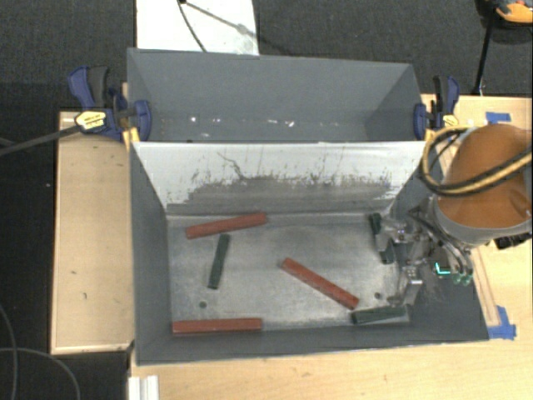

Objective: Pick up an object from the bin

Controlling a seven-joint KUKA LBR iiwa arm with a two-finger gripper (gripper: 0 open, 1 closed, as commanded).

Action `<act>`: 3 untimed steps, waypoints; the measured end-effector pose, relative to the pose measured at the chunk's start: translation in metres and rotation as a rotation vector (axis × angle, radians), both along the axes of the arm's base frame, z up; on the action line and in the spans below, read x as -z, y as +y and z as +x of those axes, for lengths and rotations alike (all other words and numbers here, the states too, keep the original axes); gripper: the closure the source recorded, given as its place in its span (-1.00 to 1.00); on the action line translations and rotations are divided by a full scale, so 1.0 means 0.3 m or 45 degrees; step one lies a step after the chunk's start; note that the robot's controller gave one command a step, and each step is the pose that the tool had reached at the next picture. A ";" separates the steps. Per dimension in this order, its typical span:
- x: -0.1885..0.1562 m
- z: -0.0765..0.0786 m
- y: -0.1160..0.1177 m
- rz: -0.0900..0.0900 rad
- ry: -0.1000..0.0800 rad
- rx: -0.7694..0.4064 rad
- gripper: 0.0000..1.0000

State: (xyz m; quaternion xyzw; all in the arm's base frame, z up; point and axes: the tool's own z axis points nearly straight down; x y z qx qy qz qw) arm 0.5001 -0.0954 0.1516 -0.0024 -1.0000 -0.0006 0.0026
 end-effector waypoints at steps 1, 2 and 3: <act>-0.012 0.007 0.001 -0.002 -0.010 -0.004 -1.00; 0.042 0.027 -0.021 -0.002 -0.014 0.083 -1.00; 0.180 0.026 0.143 -0.003 -0.011 0.138 -1.00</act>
Offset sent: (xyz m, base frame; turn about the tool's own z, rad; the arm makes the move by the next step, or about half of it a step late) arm 0.0130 -0.0172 -0.0421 0.1676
